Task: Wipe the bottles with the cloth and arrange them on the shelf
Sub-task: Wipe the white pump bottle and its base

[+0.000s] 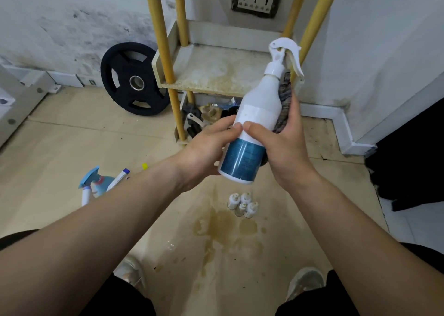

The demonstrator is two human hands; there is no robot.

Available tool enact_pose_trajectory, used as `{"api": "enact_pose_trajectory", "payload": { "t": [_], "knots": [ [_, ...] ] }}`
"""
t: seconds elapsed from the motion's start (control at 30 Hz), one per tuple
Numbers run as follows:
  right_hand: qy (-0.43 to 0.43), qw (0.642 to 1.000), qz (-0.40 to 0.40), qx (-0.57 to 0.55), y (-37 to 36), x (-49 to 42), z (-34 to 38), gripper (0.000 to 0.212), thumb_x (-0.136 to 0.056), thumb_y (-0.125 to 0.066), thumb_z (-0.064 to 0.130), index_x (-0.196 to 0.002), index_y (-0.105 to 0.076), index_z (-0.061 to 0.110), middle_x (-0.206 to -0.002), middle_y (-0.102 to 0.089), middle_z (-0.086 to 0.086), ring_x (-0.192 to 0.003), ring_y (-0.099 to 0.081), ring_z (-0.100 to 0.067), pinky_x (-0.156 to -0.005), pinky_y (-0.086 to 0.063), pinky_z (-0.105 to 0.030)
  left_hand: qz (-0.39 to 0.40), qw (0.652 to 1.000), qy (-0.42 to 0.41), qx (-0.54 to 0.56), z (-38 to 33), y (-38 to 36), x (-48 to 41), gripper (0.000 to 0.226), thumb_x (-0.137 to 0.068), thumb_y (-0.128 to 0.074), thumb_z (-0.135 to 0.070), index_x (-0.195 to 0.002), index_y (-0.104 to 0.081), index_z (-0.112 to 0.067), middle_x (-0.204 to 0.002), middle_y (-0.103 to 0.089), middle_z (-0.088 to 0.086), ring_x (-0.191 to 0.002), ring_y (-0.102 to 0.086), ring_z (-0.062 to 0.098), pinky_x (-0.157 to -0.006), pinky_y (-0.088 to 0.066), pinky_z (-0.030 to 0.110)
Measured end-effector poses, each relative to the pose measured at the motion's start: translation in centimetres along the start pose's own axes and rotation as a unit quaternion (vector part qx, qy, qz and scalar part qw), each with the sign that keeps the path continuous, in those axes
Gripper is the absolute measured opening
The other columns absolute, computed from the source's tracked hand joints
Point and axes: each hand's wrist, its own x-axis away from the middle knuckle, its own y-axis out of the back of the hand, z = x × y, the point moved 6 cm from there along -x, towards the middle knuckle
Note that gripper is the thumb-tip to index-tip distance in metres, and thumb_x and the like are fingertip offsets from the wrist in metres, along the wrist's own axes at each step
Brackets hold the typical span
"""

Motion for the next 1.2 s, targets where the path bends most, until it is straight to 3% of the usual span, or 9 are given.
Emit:
{"api": "enact_pose_trajectory", "payload": {
  "t": [0.1,0.23,0.37,0.47,0.7,0.87,1.0,1.13,1.2],
  "knots": [
    [0.003,1.000,-0.001,-0.018,-0.4,0.0,-0.1,0.085,-0.085,-0.068,0.019,-0.159,-0.026,0.025,-0.147,-0.051,0.001,-0.121,-0.063,-0.012,-0.092,-0.057,-0.030,-0.019,0.999,-0.017,0.032,0.2,-0.7,0.1,0.026,-0.105,-0.048,-0.038,-0.125,-0.065,-0.036,-0.106,-0.076,-0.011,-0.089,-0.075,0.008,-0.081,-0.061,0.047],
    [0.046,0.990,-0.012,0.131,-1.2,1.1,0.2,0.089,-0.084,-0.050,0.054,-0.162,-0.013,0.031,-0.157,-0.027,0.009,-0.145,-0.031,-0.003,-0.121,-0.030,-0.036,-0.068,0.996,-0.025,0.052,0.5,-1.0,0.2,0.025,-0.104,-0.054,-0.035,-0.125,-0.067,-0.030,-0.102,-0.077,-0.006,-0.082,-0.075,0.011,-0.069,-0.062,0.041],
    [0.099,0.969,0.024,0.227,-2.0,2.2,-0.1,0.075,-0.099,-0.041,0.042,-0.163,-0.004,0.028,-0.168,-0.004,0.006,-0.149,-0.012,0.008,-0.116,-0.018,-0.014,-0.118,0.992,-0.037,0.036,0.5,-0.1,-0.1,0.028,-0.094,-0.070,-0.030,-0.122,-0.067,-0.028,-0.103,-0.076,0.004,-0.088,-0.076,0.020,-0.075,-0.063,0.049],
    [0.091,0.976,0.042,0.193,-2.0,2.0,-0.3,0.070,-0.100,-0.038,0.037,-0.163,-0.007,0.025,-0.167,-0.007,0.006,-0.140,-0.014,0.022,-0.109,-0.019,-0.002,-0.116,0.992,-0.047,0.035,0.2,0.1,0.0,0.038,-0.088,-0.076,-0.032,-0.122,-0.068,-0.017,-0.099,-0.077,0.003,-0.086,-0.076,0.017,-0.077,-0.062,0.040],
    [0.030,0.999,0.017,0.036,-1.2,0.6,-1.2,0.097,-0.083,-0.057,0.074,-0.161,-0.018,0.034,-0.163,-0.031,0.005,-0.150,-0.033,-0.017,-0.122,-0.026,-0.056,-0.055,0.993,0.000,0.106,0.5,0.5,-0.2,0.027,-0.105,-0.049,-0.031,-0.119,-0.071,-0.022,-0.115,-0.073,0.003,-0.095,-0.070,0.021,-0.085,-0.058,0.037],
    [-0.014,0.998,0.030,-0.051,-1.2,0.8,-1.5,0.081,-0.089,-0.055,0.040,-0.161,-0.020,0.028,-0.161,-0.037,0.001,-0.141,-0.047,-0.023,-0.116,-0.038,-0.058,-0.024,0.995,-0.013,0.099,0.7,1.1,-0.3,0.032,-0.100,-0.057,-0.035,-0.125,-0.068,-0.019,-0.118,-0.071,0.004,-0.106,-0.064,0.027,-0.100,-0.049,0.042],
    [-0.031,0.998,0.054,-0.021,-1.4,0.9,-1.8,0.072,-0.081,-0.058,0.046,-0.150,-0.040,0.038,-0.156,-0.044,-0.003,-0.141,-0.047,-0.027,-0.115,-0.037,-0.059,0.009,0.996,-0.024,0.091,0.5,0.8,-0.4,0.042,-0.098,-0.057,-0.038,-0.132,-0.064,-0.014,-0.133,-0.067,0.009,-0.131,-0.055,0.034,-0.117,-0.034,0.054],
    [0.031,0.992,0.086,0.088,-2.0,1.8,-0.6,0.087,-0.082,-0.048,0.045,-0.161,-0.014,0.034,-0.164,-0.025,0.006,-0.150,-0.029,-0.012,-0.122,-0.030,-0.050,-0.032,0.995,-0.062,0.075,0.0,1.2,-0.5,0.053,-0.086,-0.069,-0.039,-0.133,-0.061,-0.016,-0.125,-0.070,0.009,-0.116,-0.067,0.029,-0.104,-0.051,0.052],
    [0.058,0.979,0.120,0.155,-3.0,2.8,-0.8,0.086,-0.084,-0.042,0.046,-0.162,-0.010,0.030,-0.169,-0.007,0.008,-0.154,-0.011,0.000,-0.125,-0.020,-0.033,-0.068,0.991,-0.074,0.091,-0.1,1.8,-0.7,0.061,-0.083,-0.076,-0.033,-0.137,-0.054,-0.016,-0.124,-0.070,0.013,-0.110,-0.070,0.031,-0.092,-0.057,0.049]
  ]
}}
